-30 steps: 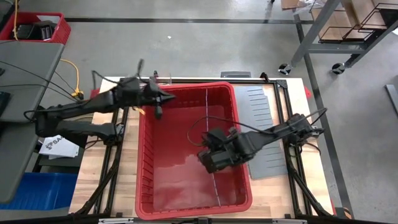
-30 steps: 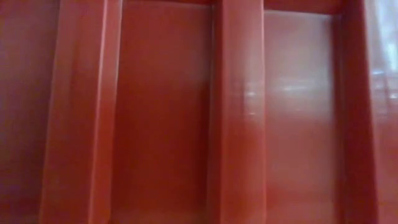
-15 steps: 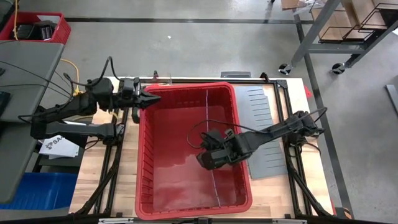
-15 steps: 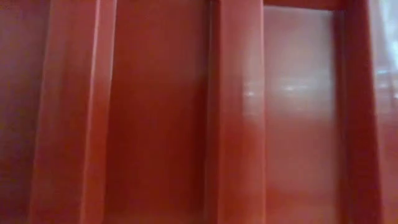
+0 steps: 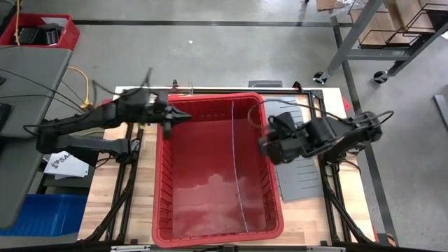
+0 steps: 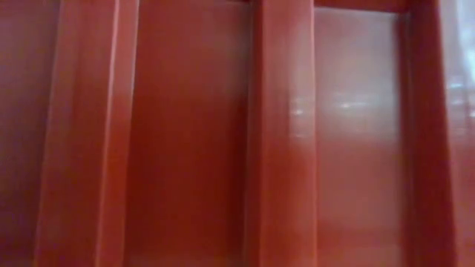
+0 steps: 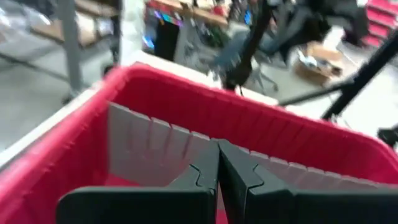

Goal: Sort blocks
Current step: Assemble the bin divider into the red bin

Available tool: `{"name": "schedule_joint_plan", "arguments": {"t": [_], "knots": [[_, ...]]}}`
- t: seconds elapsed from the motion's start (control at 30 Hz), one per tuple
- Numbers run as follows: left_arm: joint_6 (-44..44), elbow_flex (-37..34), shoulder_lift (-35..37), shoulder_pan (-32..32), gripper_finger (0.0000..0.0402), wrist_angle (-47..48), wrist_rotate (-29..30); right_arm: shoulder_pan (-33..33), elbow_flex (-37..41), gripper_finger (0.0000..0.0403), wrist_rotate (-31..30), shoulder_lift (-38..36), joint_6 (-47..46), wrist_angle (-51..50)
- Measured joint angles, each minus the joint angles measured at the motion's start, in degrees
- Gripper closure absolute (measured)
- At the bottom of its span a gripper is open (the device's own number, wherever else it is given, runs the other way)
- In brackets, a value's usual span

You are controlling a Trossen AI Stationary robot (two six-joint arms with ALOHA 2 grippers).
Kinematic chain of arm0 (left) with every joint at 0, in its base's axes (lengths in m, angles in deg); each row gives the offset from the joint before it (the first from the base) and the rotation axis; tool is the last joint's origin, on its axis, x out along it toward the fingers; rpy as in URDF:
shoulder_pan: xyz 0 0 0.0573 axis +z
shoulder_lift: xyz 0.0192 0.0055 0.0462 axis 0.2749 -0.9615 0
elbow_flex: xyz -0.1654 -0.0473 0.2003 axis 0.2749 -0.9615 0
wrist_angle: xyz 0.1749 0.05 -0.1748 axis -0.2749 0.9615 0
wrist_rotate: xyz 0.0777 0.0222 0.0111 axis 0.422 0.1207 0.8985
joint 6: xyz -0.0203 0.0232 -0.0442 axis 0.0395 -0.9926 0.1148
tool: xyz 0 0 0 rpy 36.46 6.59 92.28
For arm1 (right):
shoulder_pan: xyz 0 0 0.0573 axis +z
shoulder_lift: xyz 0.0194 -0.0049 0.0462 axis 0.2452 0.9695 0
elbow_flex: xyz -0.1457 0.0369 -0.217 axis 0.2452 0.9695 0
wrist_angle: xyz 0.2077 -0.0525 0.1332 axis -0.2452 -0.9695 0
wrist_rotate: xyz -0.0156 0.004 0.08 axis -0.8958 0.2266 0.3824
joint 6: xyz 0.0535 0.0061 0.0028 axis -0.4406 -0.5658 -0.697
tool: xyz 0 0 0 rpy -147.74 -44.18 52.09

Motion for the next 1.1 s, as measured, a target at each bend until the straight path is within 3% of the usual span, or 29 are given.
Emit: {"name": "schedule_joint_plan", "arguments": {"t": [0.13,0.23,0.37,0.5,0.63,0.7,0.9,1.1], "knots": [[0.48,1.82,-7.55,2.93,0.0402,0.43,-6.21,-6.71,8.5,0.0332,-0.34,-3.86,-6.37,0.66],[-0.68,5.0,-12.09,4.3,0.0396,0.17,-7.66,-13.67,15.78,0.0306,-0.26,-7.47,-10.81,0.33],[-5.16,10.95,-17.02,5.31,0.0366,0.16,-9.84,-24.3,24.95,0.0256,4.17,-13.01,-8.64,1.52],[-8.37,17.94,-21.84,5.92,0.0322,-0.26,-10.76,-36.94,34.11,0.0206,8.92,-19.31,2.04,6.01],[-6.37,24.19,-27.86,6.82,0.0283,-2.13,-10.46,-50.25,44.95,0.0178,19.65,-23.85,19.87,20.67],[-3.8,27.01,-30.86,7.34,0.0267,-3.22,-10.4,-57.11,50.25,0.0175,25.2,-24.1,27.19,27.5],[6.94,33.27,-37.15,8.09,0.0237,-3.45,-5.67,-74.2,61.98,0.0176,31.61,-21.93,40.62,35.16],[10.32,35.6,-37.62,8.17,0.0233,-4.15,1.49,-83.34,67.98,0.0176,37.75,-19.23,48.33,43.94]]}}
